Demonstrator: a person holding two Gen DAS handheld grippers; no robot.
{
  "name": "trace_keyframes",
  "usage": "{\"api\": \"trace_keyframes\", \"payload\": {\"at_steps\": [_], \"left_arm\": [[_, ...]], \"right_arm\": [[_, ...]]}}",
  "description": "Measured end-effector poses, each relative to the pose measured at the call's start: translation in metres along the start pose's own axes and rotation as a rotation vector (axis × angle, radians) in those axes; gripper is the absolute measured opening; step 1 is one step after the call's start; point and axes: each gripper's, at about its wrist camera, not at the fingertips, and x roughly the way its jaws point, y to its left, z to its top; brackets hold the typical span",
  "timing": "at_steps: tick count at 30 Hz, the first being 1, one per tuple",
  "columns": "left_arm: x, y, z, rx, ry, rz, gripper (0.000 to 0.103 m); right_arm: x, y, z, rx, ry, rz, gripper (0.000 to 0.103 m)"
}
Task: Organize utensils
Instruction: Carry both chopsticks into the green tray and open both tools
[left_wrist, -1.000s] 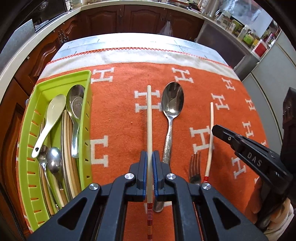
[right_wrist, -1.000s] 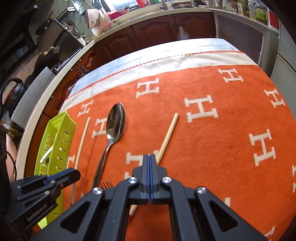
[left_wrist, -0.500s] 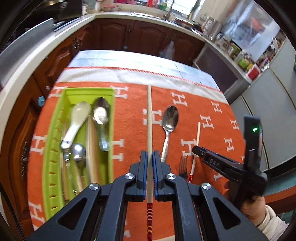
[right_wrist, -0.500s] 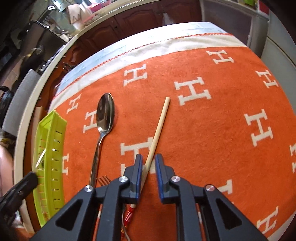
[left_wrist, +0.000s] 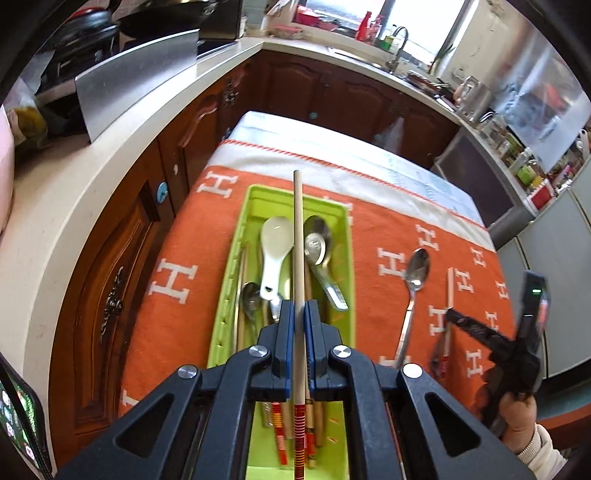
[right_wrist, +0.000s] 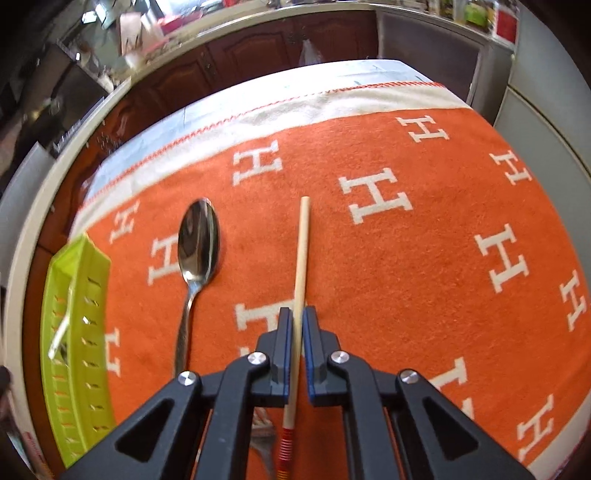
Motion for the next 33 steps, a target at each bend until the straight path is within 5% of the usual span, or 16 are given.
{"api": "trace_keyframes", "payload": {"at_steps": [13,20,25,29,31,33], "left_arm": [[0.063,-0.005,-0.012,0.009,0.113,-0.009,0.003],[0.08,-0.007,-0.016,0.022,0.142,-0.006,0.004],[0.075,-0.004,-0.014,-0.001,0.129,0.021,0.018],[0.048,-0.003,-0.014,0.004,0.07,0.045,0.03],[0.034,-0.004,-0.014,0.017,0.043,0.089,0.054],[0.019,-0.004,-0.015,0.033,-0.003,0.137,0.064]], "right_arm": [[-0.03,-0.013,0.026,0.093,-0.258,0.133,0.005],[-0.06,-0.005,0.037,0.065,-0.324,0.224,0.005],[-0.078,0.023,0.028,-0.012,-0.261,0.357,0.005],[-0.076,0.059,0.017,-0.095,-0.122,0.474,0.005],[-0.072,0.083,0.007,-0.152,-0.054,0.51,0.005],[-0.066,0.102,-0.005,-0.187,0.0,0.533,0.005]]}}
